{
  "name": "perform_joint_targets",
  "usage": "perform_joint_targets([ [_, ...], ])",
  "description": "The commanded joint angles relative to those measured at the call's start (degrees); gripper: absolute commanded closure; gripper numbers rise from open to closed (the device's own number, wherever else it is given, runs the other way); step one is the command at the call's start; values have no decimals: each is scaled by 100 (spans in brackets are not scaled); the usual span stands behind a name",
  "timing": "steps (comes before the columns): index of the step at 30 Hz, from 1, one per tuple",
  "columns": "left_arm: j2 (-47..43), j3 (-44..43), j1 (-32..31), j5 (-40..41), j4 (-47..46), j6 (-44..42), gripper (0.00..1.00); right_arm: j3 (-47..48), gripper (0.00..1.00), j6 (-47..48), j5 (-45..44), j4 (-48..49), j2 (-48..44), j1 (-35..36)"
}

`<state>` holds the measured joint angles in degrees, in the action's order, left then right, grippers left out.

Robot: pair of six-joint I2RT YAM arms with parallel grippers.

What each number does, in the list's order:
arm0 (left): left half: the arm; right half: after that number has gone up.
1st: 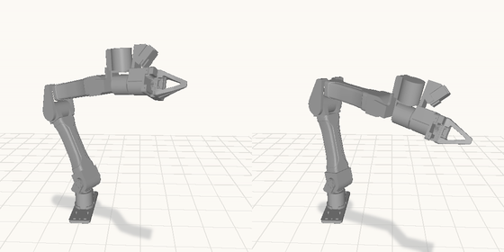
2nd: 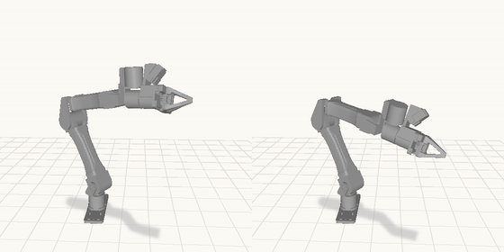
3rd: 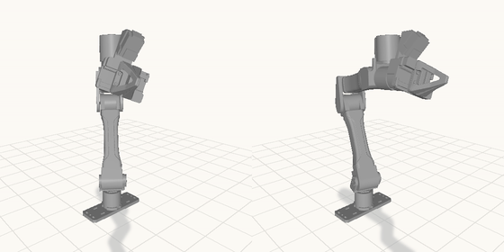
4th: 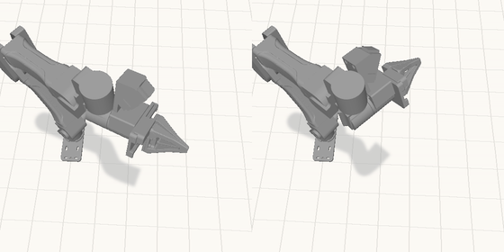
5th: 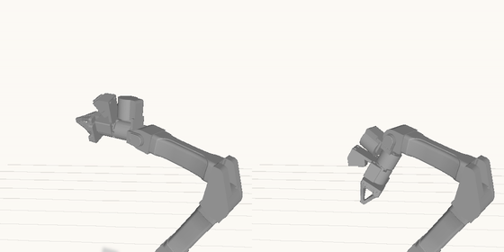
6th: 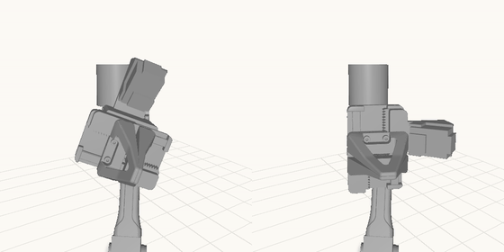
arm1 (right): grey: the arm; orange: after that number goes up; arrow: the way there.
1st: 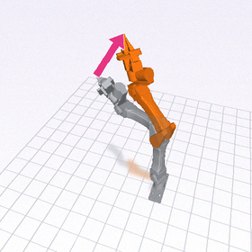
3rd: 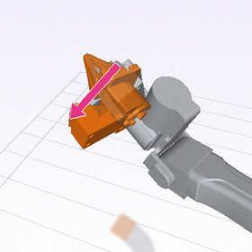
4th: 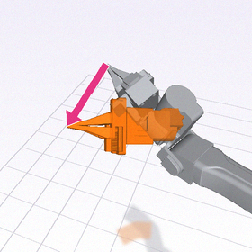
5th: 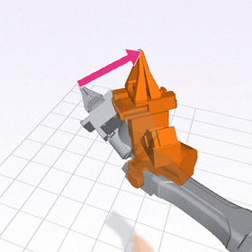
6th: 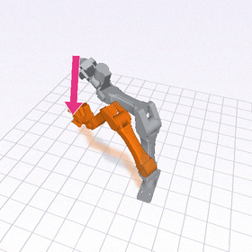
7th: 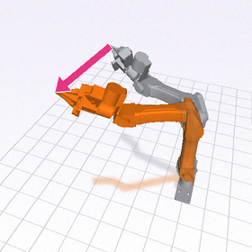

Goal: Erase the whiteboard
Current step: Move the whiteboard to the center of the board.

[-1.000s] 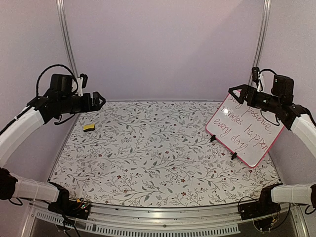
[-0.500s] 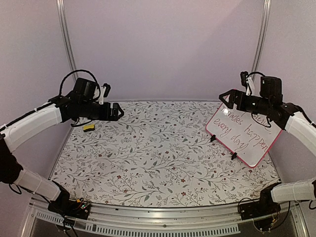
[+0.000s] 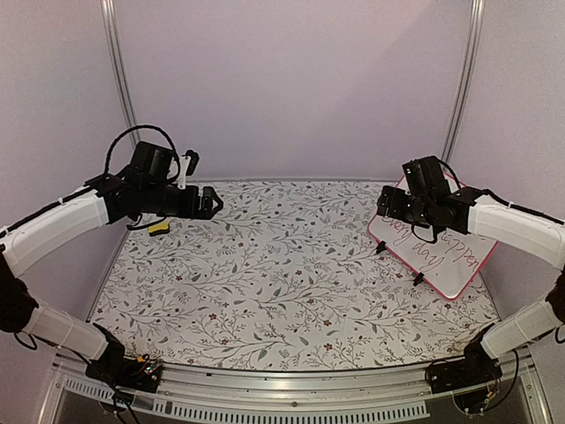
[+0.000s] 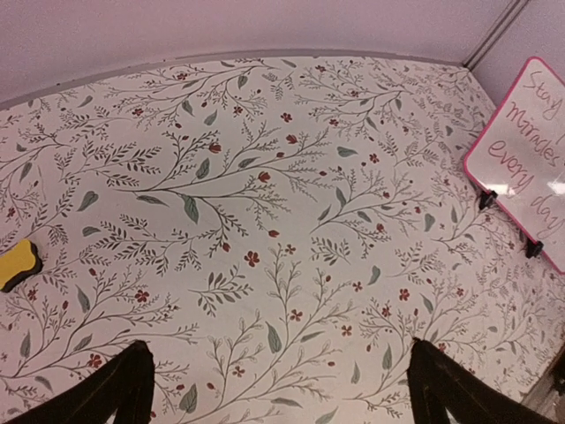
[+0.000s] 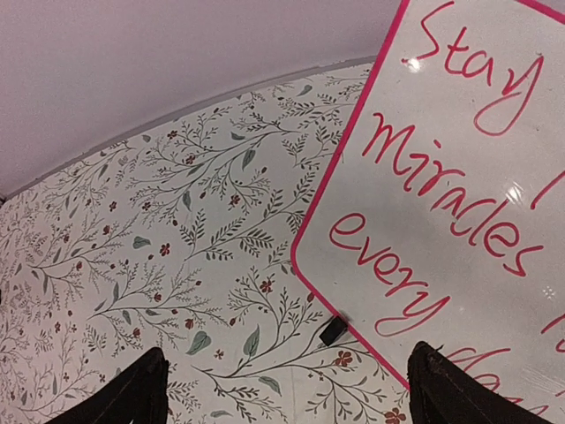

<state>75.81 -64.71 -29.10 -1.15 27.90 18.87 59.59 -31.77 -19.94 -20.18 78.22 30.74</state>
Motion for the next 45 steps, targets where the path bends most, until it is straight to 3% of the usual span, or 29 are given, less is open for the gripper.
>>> perform_joint_targets([
  [1, -227, 194, -68, 97, -83, -57, 0, 114, 12, -914, -994, -220, 526, 188],
  [7, -459, 416, -47, 311, -94, -103, 0, 166, 27, -1537, -1318, -348, 1174, 253],
  [14, -664, 695, 4, 335, -252, -165, 0, 46, 37, -2089, -1428, -51, 1572, 257],
  [21, -801, 884, 95, 273, -347, -155, 0, 510, 44, -2516, -1553, -433, 2305, 257],
  [45, -1096, 1079, 257, 215, -399, -244, 0, 1229, 45, -3233, -1689, -726, 3506, 255],
])
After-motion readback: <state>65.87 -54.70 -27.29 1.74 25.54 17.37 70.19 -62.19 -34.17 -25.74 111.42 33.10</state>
